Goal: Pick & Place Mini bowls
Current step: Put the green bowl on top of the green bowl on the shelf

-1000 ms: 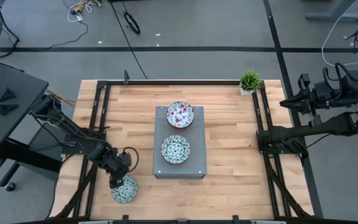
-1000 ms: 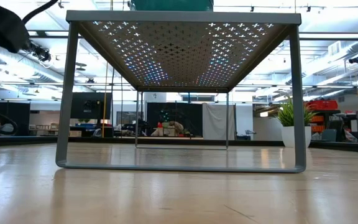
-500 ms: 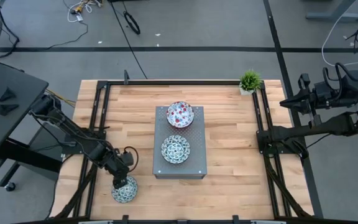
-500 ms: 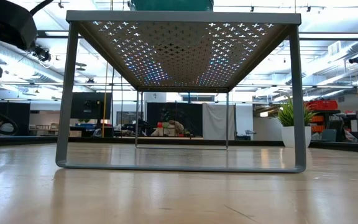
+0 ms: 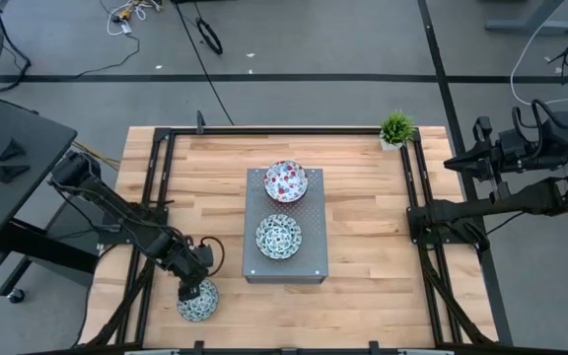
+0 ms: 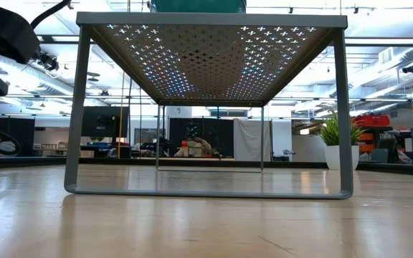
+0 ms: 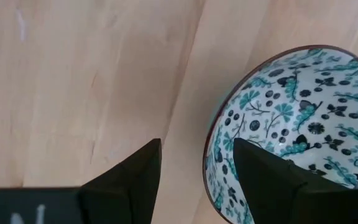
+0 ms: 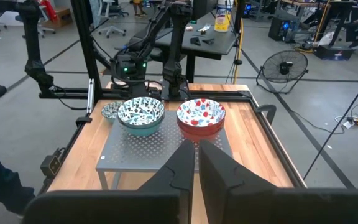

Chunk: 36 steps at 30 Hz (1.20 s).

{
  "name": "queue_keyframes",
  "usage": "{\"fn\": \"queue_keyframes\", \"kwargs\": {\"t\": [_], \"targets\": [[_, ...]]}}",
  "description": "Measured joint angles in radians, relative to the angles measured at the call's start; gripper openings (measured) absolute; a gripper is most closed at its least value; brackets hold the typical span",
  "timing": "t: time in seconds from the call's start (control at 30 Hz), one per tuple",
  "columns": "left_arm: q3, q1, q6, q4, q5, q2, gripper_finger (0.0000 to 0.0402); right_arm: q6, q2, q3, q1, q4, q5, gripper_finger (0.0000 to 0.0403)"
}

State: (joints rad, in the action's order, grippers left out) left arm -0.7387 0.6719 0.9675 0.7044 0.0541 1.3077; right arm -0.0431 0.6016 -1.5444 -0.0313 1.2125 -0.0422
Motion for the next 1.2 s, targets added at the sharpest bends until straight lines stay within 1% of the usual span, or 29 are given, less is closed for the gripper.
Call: {"fn": "queue_keyframes", "kwargs": {"t": [0.17, 0.5, 0.93, 1.2], "targets": [[0.000, 0.000, -0.020, -0.008, 0.024, 0.026, 0.0204, 0.000, 0.000, 0.000, 0.000, 0.000, 0.000, 0.0029], [0.000, 0.000, -0.037, -0.010, 0.029, 0.069, 0.0202, 0.000, 0.000, 0.000, 0.000, 0.000, 0.000, 0.0029], [0.000, -0.002, -0.038, -0.010, 0.044, 0.069, 0.0142, 0.000, 0.000, 0.000, 0.000, 0.000, 0.000, 0.0029], [0.000, -0.002, -0.040, -0.010, 0.056, 0.069, 0.0131, 0.000, 0.000, 0.000, 0.000, 0.000, 0.000, 0.0029]]}}
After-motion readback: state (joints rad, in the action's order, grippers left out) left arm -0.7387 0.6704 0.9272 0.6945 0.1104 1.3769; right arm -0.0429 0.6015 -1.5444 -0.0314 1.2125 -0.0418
